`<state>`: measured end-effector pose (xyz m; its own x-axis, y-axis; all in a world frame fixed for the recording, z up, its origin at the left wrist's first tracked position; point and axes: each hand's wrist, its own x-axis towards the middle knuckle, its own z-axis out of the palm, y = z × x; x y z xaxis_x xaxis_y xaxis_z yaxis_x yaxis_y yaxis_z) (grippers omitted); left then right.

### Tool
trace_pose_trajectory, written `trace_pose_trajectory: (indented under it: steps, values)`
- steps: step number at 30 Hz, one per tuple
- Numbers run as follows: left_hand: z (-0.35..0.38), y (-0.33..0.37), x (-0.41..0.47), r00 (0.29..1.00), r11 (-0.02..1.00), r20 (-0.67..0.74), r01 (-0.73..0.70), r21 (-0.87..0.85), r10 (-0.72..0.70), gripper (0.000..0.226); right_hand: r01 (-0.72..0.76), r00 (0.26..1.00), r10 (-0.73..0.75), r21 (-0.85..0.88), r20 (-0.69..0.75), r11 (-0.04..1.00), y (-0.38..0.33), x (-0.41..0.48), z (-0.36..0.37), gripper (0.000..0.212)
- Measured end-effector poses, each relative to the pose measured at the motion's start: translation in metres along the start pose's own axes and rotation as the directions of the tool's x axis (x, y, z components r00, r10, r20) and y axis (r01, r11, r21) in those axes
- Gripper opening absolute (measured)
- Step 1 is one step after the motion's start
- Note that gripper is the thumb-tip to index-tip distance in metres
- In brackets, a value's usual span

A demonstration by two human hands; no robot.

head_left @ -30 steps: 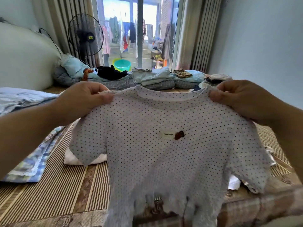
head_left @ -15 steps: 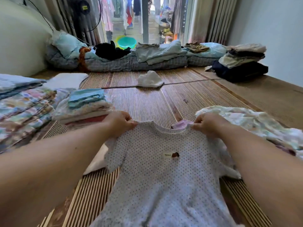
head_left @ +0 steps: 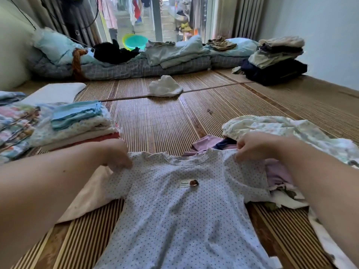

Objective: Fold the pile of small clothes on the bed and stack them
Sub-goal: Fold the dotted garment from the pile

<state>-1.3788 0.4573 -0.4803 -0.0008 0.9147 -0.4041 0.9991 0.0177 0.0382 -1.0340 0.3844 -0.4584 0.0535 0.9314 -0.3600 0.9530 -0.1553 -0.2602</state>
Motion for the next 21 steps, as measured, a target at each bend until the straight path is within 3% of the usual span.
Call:
trace_pose_trajectory:
  steps: [2, 5, 7, 10, 12, 14, 16, 18, 21]
  values:
    - [-0.006, 0.002, -0.005, 0.999, 0.981, -0.034, 0.015, -0.194, -0.022, 0.023, 0.0, 0.999, 0.0, 0.015, -0.045, 1.0, -0.011, -0.005, -0.004, 0.011]
    - [-0.007, 0.025, -0.015, 0.998, 0.878, 0.055, 0.031, -0.477, -0.006, 0.019, -0.071, 0.994, 0.078, 0.089, -0.08, 0.993, -0.029, -0.003, 0.003, 0.015]
    - [-0.004, 0.049, -0.023, 0.985, 0.762, 0.155, 0.046, -0.646, 0.072, 0.019, -0.093, 0.995, 0.095, 0.267, 0.006, 0.959, -0.044, -0.003, 0.011, 0.013]
    - [0.001, 0.076, -0.029, 0.96, 0.583, 0.222, 0.083, -0.808, 0.17, 0.026, -0.136, 0.99, 0.095, 0.594, 0.1, 0.793, -0.059, -0.001, 0.022, 0.017]
    - [0.009, 0.077, -0.024, 0.974, 0.63, 0.178, 0.052, -0.775, 0.138, 0.026, -0.129, 0.989, 0.15, 0.576, 0.011, 0.807, -0.056, 0.01, 0.031, 0.022]
    - [0.023, 0.071, -0.014, 0.994, 0.783, 0.084, -0.005, -0.622, 0.073, 0.027, -0.111, 0.981, 0.174, 0.478, -0.09, 0.872, -0.05, 0.017, 0.04, 0.025]
    - [0.038, 0.065, -0.004, 0.999, 0.872, -0.019, -0.035, -0.488, 0.03, 0.032, -0.106, 0.981, 0.155, 0.348, -0.115, 0.931, -0.045, 0.02, 0.047, 0.02]
    - [0.047, 0.063, 0.006, 0.999, 0.877, -0.035, -0.03, -0.479, 0.015, 0.033, -0.143, 0.983, 0.167, 0.249, -0.08, 0.958, -0.045, 0.021, 0.052, 0.027]
    - [0.05, 0.061, 0.015, 1.0, 0.829, 0.018, 0.019, -0.559, -0.011, 0.033, -0.167, 0.975, 0.2, 0.282, -0.095, 0.945, -0.042, 0.031, 0.059, 0.034]
